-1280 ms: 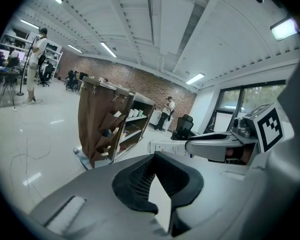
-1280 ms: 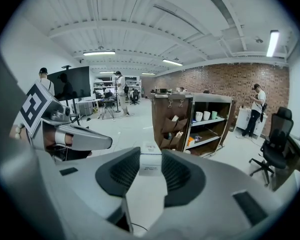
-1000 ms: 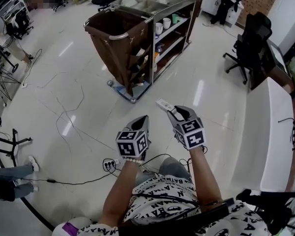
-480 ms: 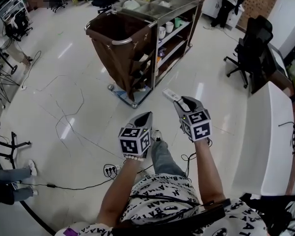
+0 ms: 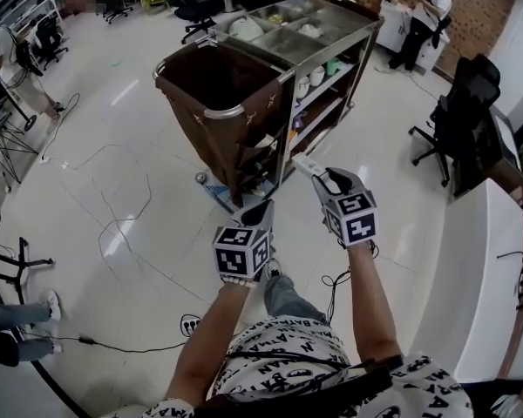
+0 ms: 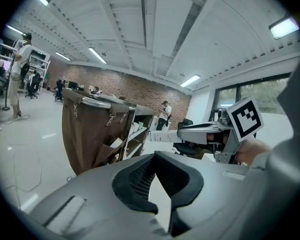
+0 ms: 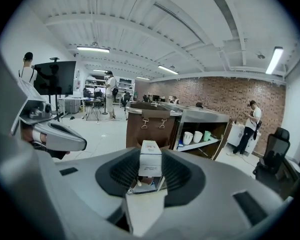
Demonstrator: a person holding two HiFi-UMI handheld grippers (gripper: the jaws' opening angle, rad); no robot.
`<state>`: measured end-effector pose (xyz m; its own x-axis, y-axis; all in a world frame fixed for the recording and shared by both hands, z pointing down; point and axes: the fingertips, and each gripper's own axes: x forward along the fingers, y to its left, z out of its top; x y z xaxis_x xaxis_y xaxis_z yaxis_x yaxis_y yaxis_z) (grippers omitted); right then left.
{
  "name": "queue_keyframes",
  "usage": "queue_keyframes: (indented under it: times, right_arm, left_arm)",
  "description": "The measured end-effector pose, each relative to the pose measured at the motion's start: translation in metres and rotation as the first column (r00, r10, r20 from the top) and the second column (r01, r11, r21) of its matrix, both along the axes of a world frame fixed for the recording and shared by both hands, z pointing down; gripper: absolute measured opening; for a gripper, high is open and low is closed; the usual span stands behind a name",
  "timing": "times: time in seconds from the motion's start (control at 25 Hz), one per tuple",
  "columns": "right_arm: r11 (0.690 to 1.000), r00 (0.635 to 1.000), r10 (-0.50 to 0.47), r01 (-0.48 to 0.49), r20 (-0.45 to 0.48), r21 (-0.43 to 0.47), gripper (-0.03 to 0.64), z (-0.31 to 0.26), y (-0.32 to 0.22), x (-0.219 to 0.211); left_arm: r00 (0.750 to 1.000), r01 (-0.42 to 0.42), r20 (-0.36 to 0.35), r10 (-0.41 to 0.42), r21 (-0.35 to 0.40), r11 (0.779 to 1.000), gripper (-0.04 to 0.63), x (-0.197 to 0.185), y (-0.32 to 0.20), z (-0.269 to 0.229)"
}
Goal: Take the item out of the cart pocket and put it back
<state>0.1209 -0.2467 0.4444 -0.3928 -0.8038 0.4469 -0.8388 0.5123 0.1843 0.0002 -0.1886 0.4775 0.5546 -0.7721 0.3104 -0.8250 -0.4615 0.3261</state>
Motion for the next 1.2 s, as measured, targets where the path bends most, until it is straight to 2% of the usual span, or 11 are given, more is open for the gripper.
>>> queue_keyframes:
  times: [0.44, 0.72, 1.2]
  right_arm:
    - [0.996, 0.997, -0.077, 0.076, -0.014, -0.042, 0.147, 0.013, -0.142, -0.002]
    - [0.982, 0.989, -0.143, 0.139, -0.025, -0.125, 0.146, 0.055, -0.211, -0.022]
    - [0.936, 0.964, -0.243, 0.203, -0.11, -0.288, 0.147, 0.145, -0.269, -0.058]
  left_arm:
    - [0.998, 0.056, 0.005, -0.056, -0.008, 0.998, 0.0, 0.013, -0.116, -0.009]
    - [0.992, 0.122, 0.031, -0.121, -0.032, 0.992, 0.0, -0.001, -0.166, 0.003]
    - [0.983, 0.179, 0.047, -0.175, -0.085, 0.98, 0.0, -0.015, -0.206, 0.032]
